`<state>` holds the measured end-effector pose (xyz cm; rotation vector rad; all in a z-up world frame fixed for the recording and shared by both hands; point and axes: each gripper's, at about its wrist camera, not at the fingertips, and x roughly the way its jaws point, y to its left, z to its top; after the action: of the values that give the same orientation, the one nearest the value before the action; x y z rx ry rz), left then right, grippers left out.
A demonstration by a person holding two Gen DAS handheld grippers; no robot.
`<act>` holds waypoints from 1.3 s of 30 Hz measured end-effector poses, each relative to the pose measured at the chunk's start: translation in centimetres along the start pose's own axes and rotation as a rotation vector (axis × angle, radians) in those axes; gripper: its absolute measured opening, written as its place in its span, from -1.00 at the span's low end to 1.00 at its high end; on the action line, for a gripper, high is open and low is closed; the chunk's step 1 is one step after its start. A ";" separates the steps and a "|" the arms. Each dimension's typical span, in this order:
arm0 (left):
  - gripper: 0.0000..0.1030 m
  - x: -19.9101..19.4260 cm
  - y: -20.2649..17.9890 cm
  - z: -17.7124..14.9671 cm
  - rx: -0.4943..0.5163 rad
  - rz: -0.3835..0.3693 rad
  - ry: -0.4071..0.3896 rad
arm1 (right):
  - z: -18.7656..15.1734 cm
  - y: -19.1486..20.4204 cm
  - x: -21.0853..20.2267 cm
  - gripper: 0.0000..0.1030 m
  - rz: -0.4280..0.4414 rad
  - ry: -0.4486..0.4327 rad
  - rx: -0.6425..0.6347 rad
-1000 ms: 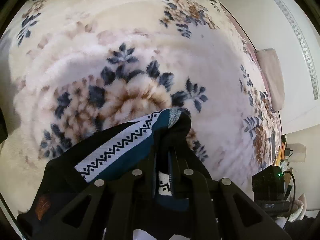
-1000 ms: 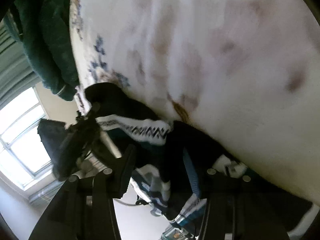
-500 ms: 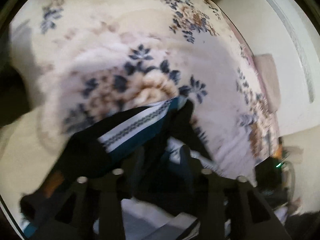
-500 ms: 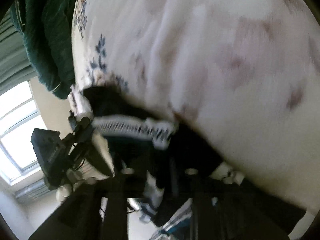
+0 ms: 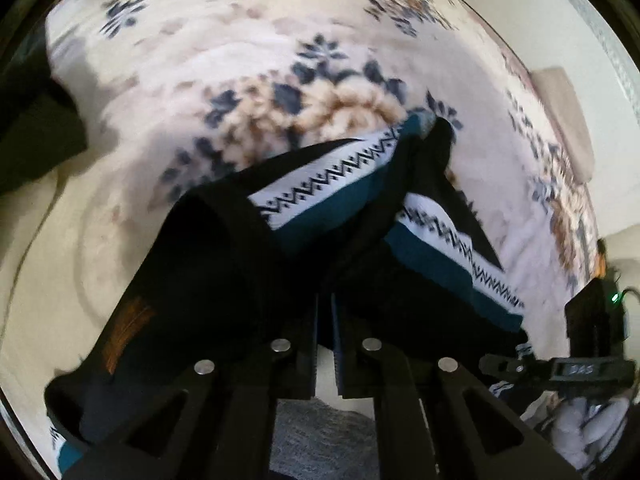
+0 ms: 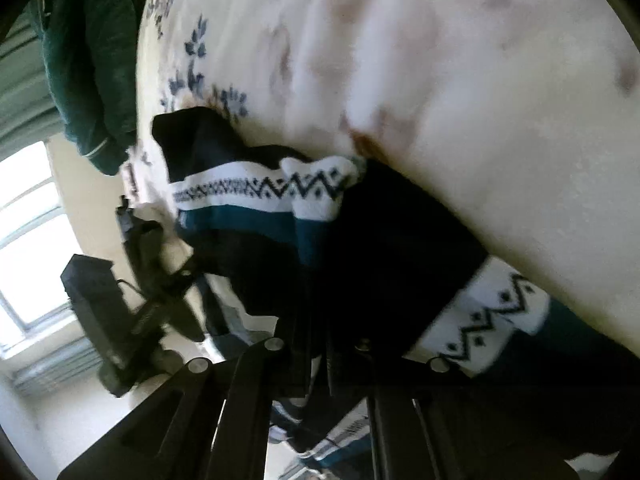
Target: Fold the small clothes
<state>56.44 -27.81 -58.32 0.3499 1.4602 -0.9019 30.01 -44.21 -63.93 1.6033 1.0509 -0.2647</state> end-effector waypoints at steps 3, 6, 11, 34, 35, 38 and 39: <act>-0.89 -0.5 1.2 -0.3 -0.051 -0.014 -0.005 | -0.3 -0.1 0.1 -0.90 -0.049 -0.008 -0.011; -0.85 -2.4 1.9 -0.6 -0.139 0.015 -0.063 | -0.1 0.8 0.5 -0.79 -0.081 0.011 -0.034; -0.85 -9.1 3.3 -6.0 -0.351 0.059 -0.271 | -1.0 4.9 -0.1 0.36 -0.219 0.040 -0.211; 0.99 -18.7 13.2 -57.6 -1.365 0.521 -0.328 | -33.3 21.3 22.7 0.56 -0.663 0.253 -1.256; 0.99 -18.7 13.4 -59.5 -1.396 0.522 -0.324 | -34.6 21.0 24.8 0.41 -0.705 0.259 -1.287; 0.99 -19.1 13.8 -63.7 -1.477 0.516 -0.339 | -35.3 20.4 27.8 -0.74 -0.812 0.190 -1.291; 0.99 -19.2 14.0 -65.4 -1.518 0.514 -0.354 | -35.2 20.7 27.7 -0.83 -0.798 0.172 -1.269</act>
<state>23.12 33.12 -53.28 -0.5376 1.2494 0.6293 48.75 0.80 -56.65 0.0378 1.5019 0.0513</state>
